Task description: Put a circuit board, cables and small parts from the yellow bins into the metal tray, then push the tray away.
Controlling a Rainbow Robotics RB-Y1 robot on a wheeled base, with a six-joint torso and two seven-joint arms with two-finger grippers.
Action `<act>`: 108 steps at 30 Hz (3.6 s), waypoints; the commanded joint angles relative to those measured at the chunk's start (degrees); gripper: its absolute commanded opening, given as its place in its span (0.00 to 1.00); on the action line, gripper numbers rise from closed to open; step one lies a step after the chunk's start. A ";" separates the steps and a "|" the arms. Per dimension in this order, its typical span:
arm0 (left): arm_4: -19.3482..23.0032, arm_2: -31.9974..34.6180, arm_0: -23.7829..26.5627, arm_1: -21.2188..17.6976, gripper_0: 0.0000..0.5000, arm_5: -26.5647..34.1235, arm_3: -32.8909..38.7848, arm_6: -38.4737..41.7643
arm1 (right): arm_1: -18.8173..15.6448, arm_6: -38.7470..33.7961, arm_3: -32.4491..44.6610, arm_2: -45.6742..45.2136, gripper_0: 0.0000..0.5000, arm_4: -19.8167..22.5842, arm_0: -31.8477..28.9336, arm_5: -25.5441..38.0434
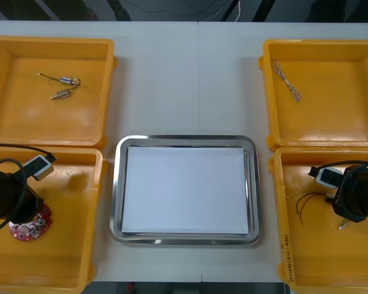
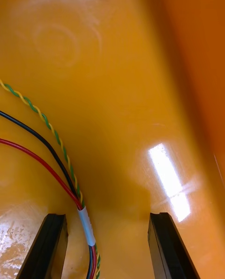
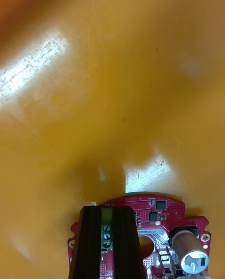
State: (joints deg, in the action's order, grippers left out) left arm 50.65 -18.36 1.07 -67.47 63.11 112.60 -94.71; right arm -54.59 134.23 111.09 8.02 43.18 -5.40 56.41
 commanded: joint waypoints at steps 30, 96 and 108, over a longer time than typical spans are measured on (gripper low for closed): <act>6.83 15.64 1.39 2.52 0.00 17.75 8.52 -1.18 | -1.05 -1.25 13.71 -9.25 0.00 3.75 -2.07 11.70; 6.48 -7.13 36.55 18.61 0.00 34.98 18.10 25.62 | -8.25 -18.30 30.76 3.58 0.00 25.46 34.41 40.70; 1.47 -15.92 38.57 20.37 0.00 29.61 18.10 30.72 | -8.34 -17.78 30.59 5.34 0.00 25.11 35.20 41.06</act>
State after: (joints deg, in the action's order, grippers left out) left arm 53.74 -32.11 37.51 -47.98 94.40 130.53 -64.35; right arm -60.82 117.22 140.38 12.59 68.79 27.90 96.94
